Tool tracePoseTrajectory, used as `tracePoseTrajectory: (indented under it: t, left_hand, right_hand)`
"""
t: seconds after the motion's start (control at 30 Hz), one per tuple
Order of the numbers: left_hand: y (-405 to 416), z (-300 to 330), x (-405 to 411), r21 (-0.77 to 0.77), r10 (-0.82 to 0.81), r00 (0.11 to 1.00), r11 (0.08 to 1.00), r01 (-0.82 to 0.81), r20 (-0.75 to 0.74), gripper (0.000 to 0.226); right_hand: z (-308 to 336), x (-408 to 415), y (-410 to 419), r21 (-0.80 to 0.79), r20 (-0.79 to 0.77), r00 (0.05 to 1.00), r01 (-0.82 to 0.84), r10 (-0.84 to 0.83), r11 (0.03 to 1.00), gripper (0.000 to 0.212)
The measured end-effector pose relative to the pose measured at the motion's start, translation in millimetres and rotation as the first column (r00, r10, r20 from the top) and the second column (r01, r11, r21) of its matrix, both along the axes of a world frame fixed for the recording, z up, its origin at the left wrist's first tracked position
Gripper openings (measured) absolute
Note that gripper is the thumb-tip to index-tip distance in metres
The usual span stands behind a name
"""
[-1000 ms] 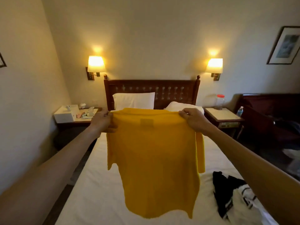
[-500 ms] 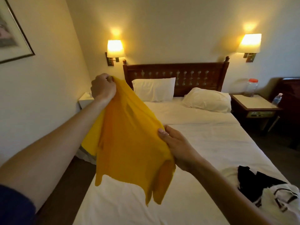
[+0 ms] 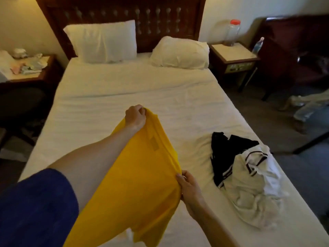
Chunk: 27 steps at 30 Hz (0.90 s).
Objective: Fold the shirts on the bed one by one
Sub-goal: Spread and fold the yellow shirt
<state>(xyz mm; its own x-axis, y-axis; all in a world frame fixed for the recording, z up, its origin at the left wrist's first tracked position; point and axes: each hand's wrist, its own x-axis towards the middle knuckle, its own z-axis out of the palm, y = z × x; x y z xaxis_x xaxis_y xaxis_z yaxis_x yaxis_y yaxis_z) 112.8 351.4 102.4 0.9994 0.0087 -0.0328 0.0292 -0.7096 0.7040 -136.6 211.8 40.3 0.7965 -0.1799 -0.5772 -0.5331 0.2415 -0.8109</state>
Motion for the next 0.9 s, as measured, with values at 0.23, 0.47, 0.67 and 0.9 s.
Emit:
tracePoseTrajectory:
  t: [0.23,0.47,0.67,0.9]
  left_hand:
    - [-117.2,-251.1,-82.3,-0.052,-0.282,0.946,0.959,0.278,-0.157,0.044]
    - [-30.5,-370.4,-253.3,0.222,-0.487,0.861,0.832,0.508,-0.147,0.041]
    - [-0.3,-385.7,-272.3,0.281,-0.581,0.758,0.705,0.651,-0.298,0.066]
    - [6.4,-400.8,-282.3,0.408,-0.555,0.789,0.678,0.612,-0.262,0.053]
  right_hand:
    - [-217.2,-25.2,-118.7,-0.337,-0.237,0.921,0.22,-0.309,0.916,0.046]
    - [-314.7,-105.6,-78.4,-0.4,-0.314,0.905,0.149,-0.288,0.904,0.051]
    - [-323.3,-107.8,-53.3,-0.299,-0.317,0.924,0.119,-0.216,0.947,0.025]
    - [-323.6,-143.7,-57.7,-0.28,-0.241,0.959,0.078,-0.148,0.957,0.013]
